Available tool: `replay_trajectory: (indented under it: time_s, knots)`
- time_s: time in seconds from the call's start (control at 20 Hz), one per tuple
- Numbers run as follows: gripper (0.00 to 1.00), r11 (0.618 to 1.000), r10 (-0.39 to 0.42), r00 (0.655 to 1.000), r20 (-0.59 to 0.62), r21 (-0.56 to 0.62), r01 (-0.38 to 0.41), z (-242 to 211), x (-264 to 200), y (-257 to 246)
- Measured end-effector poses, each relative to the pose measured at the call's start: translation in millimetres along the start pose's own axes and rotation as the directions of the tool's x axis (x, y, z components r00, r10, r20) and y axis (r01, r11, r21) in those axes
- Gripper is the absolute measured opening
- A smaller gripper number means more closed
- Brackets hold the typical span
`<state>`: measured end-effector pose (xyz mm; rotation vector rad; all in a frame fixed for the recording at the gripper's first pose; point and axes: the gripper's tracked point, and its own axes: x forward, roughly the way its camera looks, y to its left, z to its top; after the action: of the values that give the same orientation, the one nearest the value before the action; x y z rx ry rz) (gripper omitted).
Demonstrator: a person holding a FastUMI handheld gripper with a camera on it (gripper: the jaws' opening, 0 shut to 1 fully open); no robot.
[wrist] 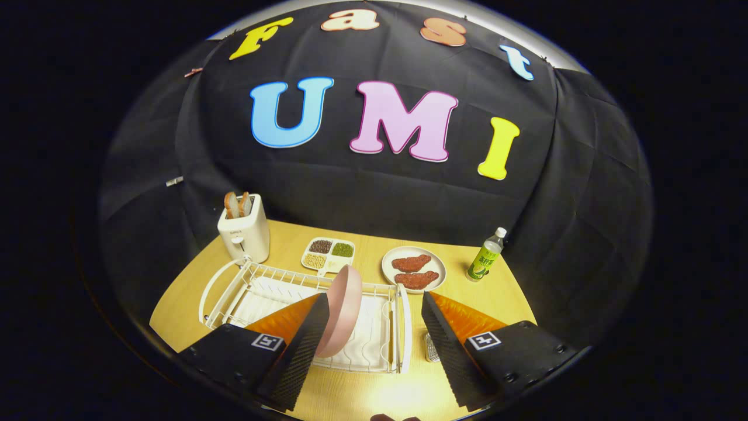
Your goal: Take the plate from the dish rack, then take the spoon from the basket and place it into the plate.
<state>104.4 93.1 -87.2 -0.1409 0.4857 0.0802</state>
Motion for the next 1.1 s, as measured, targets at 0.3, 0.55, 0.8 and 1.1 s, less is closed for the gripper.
replay_trajectory:
  time_s: [0.3, 0.55, 0.8, 1.1]
  knots:
    - [0.97, 0.997, -0.036, 0.986, -0.160, -0.073, 0.025, -25, 62, 23]
    - [0.81, 0.994, -0.101, 0.961, -0.256, -0.071, 0.086, -52, 90, 26]
    - [0.47, 0.991, -0.135, 0.927, -0.349, -0.038, 0.130, -74, 101, 34]
    - [0.25, 0.981, -0.189, 0.927, -0.324, -0.031, 0.189, -68, 98, 40]
